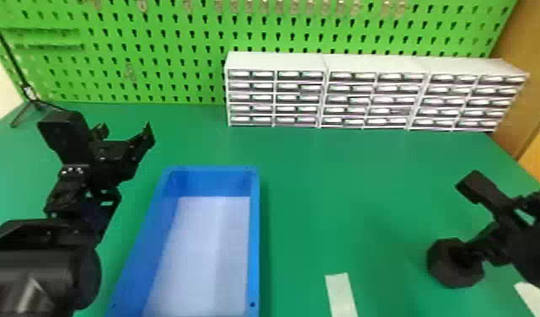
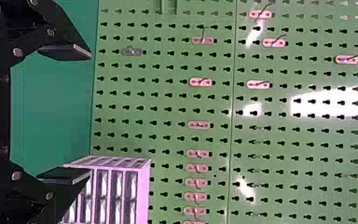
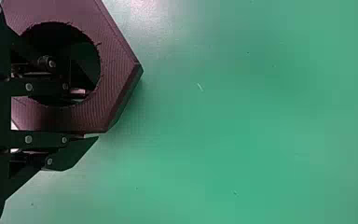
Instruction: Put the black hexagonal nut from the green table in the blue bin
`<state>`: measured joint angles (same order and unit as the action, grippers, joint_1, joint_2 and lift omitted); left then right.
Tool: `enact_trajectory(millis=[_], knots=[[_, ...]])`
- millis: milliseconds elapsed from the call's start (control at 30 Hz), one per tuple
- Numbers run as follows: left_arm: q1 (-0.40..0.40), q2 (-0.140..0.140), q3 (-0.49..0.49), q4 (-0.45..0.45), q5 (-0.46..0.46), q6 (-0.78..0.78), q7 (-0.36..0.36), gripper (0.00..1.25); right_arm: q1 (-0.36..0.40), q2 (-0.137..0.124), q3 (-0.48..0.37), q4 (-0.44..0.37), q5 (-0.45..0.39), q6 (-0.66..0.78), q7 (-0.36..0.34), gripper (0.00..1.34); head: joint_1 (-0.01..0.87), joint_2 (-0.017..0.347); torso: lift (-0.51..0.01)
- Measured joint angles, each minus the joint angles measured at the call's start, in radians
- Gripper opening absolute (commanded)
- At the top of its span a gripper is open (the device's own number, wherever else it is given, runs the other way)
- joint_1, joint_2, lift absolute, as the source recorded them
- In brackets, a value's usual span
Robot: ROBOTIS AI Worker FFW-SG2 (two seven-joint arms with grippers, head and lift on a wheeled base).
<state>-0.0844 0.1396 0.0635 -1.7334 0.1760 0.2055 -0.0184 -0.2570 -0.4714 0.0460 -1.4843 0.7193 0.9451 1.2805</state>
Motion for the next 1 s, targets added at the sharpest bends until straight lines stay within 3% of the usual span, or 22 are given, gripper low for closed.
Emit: enact_trajectory(millis=[267,667,1000], knots=[[0.006,0.000,0.001,0.000,0.002,0.000,0.000,0.87,-0.024,-0.024,0.004,-0.070,-0.003,0.033,0.037,0.32,0.686,0.028,-0.096],[0.008,0.000,-0.001,0.000,0.003,0.000,0.000,0.87,-0.113,-0.049,0.033,-0.179,-0.115,0.069,0.038,0.32,0.686,0.028,-0.096],[0.008,0.000,-0.003,0.000,0.004,0.001,0.000,0.87,-0.179,-0.028,0.082,-0.213,-0.264,0.075,-0.011,0.32,0.686,0.028,-0.096]])
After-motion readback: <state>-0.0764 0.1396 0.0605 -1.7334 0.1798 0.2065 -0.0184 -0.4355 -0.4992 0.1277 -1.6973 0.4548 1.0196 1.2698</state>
